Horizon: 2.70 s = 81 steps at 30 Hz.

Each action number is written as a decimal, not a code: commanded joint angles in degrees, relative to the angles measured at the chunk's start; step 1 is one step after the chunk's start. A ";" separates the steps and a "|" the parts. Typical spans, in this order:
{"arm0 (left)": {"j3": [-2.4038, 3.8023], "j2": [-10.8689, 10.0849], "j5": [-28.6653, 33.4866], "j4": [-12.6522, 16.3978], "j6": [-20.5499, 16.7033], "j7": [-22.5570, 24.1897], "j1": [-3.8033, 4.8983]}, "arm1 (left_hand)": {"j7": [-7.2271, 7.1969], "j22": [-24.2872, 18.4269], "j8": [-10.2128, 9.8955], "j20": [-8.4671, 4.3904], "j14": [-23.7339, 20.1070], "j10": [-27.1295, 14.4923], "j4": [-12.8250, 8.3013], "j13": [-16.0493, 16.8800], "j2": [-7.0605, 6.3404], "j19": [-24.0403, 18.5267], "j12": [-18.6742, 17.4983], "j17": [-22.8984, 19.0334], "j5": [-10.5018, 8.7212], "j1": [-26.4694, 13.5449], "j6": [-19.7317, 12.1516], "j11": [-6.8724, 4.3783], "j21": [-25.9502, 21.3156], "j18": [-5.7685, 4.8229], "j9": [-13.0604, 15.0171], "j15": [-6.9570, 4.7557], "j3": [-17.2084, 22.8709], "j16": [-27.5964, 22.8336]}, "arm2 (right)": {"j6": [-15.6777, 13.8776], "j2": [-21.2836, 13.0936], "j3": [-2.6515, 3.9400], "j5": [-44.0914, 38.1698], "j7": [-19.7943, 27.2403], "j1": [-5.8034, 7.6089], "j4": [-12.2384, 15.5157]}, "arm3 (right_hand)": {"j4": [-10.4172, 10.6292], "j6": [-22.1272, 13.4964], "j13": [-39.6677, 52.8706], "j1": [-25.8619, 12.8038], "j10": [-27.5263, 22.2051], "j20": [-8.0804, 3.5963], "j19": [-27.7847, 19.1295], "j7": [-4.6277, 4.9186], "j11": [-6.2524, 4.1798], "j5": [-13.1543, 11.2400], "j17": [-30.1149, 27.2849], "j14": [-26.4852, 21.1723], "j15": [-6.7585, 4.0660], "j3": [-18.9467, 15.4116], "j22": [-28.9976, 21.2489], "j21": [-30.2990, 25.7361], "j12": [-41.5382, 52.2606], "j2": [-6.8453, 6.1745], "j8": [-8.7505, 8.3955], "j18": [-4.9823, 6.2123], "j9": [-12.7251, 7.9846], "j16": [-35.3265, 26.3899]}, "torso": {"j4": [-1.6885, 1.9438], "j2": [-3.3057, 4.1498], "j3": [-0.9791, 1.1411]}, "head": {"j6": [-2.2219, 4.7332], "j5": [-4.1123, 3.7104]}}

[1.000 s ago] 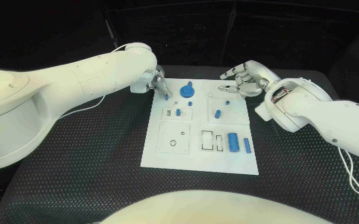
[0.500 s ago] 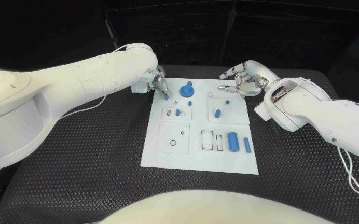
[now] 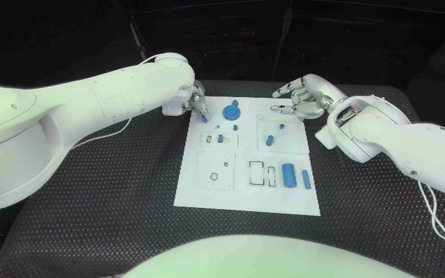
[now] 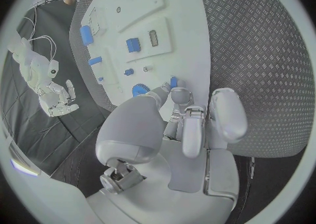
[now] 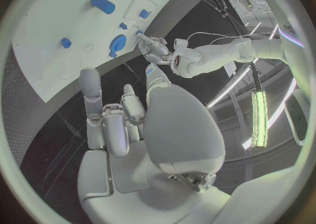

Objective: Assemble the parts on the task board

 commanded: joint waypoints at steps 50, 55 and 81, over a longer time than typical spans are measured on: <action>-0.46 -16.57 -6.12 29.87 -22.75 0.70 -4.60 | -1.22 0.69 6.62 -0.73 6.02 2.77 -6.15 1.62 -4.49 0.38 1.76 14.97 0.23 -7.92 -0.88 -0.94 0.07 -0.45 2.73 -0.78 19.21 0.10 | 0.77 0.08 0.02 0.28 0.16 0.07 -1.38 | 0.03 -0.33 -0.09 -0.55 -0.24 -0.02 -0.52 0.00 0.04 0.33 3.67 3.28 -0.38 -0.35 -0.51 -0.56 -0.07 0.46 0.38 0.49 -0.08 -0.50 | 0.43 -0.27 0.09 | -0.83 0.51; -0.49 -16.20 -7.79 29.58 -22.08 0.46 -4.70 | -1.26 0.91 6.83 -0.75 6.01 2.91 -6.13 1.88 -4.59 0.44 1.95 14.95 0.23 -8.03 -0.92 -0.98 0.22 -0.49 2.82 -0.81 19.46 0.09 | 0.78 0.03 0.02 0.28 0.14 0.07 -1.33 | 0.03 -0.33 -0.09 -0.55 -0.24 -0.02 -0.52 0.00 0.04 0.33 3.67 3.28 -0.38 -0.35 -0.51 -0.56 -0.07 0.46 0.38 0.49 -0.08 -0.50 | 0.41 -0.26 0.15 | -0.92 0.53; -0.62 -15.69 -8.52 29.36 -16.00 0.03 -4.92 | -1.29 1.12 7.10 -0.78 6.00 2.94 -6.09 1.95 -4.71 0.49 2.05 14.90 0.22 -8.20 -1.05 -1.01 0.35 -0.54 2.93 -0.83 19.82 0.06 | 0.89 0.06 0.02 0.28 0.21 0.07 -1.36 | 0.03 -0.33 -0.09 -0.57 -0.24 -0.03 -0.49 0.00 0.03 0.35 3.68 3.29 -0.38 -0.37 -0.47 -0.55 -0.06 0.49 0.39 0.48 -0.07 -0.50 | 0.47 -0.28 0.09 | -1.30 0.43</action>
